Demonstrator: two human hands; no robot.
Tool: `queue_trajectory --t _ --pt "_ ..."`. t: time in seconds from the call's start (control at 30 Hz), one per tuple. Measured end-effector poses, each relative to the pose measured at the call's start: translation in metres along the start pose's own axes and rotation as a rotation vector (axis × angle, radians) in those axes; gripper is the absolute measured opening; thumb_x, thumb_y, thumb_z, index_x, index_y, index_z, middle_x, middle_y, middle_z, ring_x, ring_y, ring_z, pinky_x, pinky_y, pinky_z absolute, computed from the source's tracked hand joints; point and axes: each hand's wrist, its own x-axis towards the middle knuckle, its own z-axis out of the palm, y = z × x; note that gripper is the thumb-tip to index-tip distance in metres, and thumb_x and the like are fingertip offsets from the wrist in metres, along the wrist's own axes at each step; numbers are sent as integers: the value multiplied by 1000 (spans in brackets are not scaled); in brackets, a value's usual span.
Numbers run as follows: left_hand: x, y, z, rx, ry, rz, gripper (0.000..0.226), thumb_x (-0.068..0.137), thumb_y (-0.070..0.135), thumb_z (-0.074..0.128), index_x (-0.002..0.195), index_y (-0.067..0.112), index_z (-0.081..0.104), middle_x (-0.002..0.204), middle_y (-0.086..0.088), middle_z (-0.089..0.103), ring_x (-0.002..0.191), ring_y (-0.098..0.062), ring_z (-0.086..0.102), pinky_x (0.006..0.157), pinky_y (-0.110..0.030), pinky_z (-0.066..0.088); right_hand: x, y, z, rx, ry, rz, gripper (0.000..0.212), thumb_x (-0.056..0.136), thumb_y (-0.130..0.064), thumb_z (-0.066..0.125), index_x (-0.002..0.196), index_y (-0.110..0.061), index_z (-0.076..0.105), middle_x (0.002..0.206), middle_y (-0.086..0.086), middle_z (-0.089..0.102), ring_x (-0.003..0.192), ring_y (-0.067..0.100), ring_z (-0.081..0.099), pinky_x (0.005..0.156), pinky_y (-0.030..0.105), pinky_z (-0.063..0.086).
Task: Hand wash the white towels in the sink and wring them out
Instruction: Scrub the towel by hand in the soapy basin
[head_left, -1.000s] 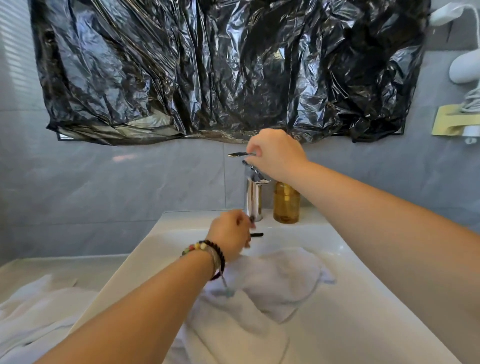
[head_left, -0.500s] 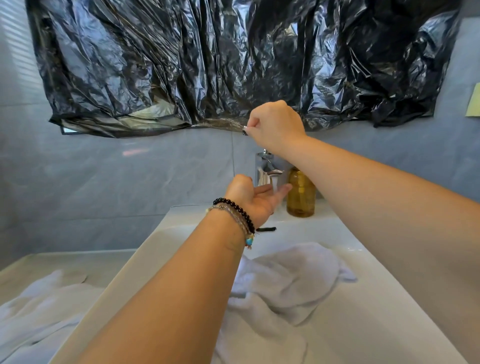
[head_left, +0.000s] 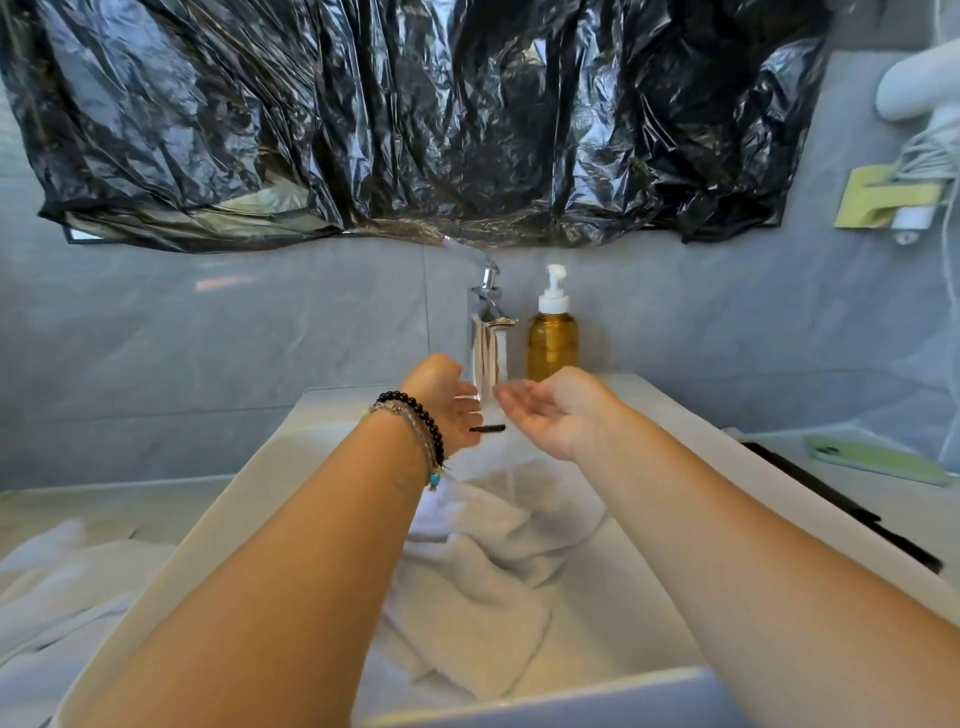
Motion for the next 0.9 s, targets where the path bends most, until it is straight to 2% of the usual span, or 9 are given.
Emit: queue_trajectory --t 0.07,0.13,0.2,0.27,0.37,0.53,0.7,0.8,0.9 --pt "1 -8 -14 192 107 31 21 102 19 38 93 5 51 84 -10 45 73 -23 43 69 -35 39 -2 6 12 -19 -41 56 33 98 11 27 126 13 44 106 24 58 95 30 63 64 28 59" --pt "4 -17 -29 417 232 118 14 98 14 46 95 3 55 90 -11 52 84 -25 51 76 -36 43 -1 11 24 -22 -78 76 31 100 10 31 129 13 41 101 24 60 104 28 65 74 26 59" --pt "9 -25 -40 643 312 197 13 93 9 54 98 -1 59 93 -14 58 88 -26 56 76 -35 47 4 15 28 -39 -113 95 35 100 6 36 135 10 39 88 22 63 84 20 70 56 21 58" --pt "7 -32 -41 864 218 195 9 91 10 59 87 4 54 77 -9 50 72 -22 49 64 -30 40 5 14 22 -264 -140 96 31 99 3 43 129 10 47 86 18 66 59 14 68 47 18 54" --pt "11 -40 -33 1167 73 116 22 91 30 66 82 11 56 71 -1 45 64 -17 43 57 -25 35 0 1 5 -804 -71 39 18 99 -2 46 106 9 60 84 17 69 62 21 67 57 25 58" --pt "26 -50 -23 1389 -10 16 45 79 53 75 78 15 52 77 1 52 69 -15 50 67 -29 42 -9 -57 10 -1369 214 -530 23 95 -12 54 83 2 68 66 12 69 61 28 70 64 35 60" --pt "29 -43 -32 1309 18 63 45 78 52 76 91 10 67 92 -3 65 80 -18 56 79 -30 50 -11 -98 70 -1424 59 -1232 31 92 -21 58 75 1 73 75 14 72 69 27 67 80 28 53" --pt "24 -35 -36 1142 -9 122 45 83 43 75 112 9 72 103 -3 70 87 -19 60 87 -30 53 15 -101 102 -1495 -38 -1252 36 92 -15 55 59 -1 61 60 3 62 59 21 57 73 26 50" --pt "25 -31 -40 1005 -24 168 35 81 39 77 107 15 75 100 -3 73 92 -22 67 91 -33 55 36 -98 116 -1548 -100 -1179 34 89 -6 50 56 -1 48 53 4 39 56 20 37 61 28 44"
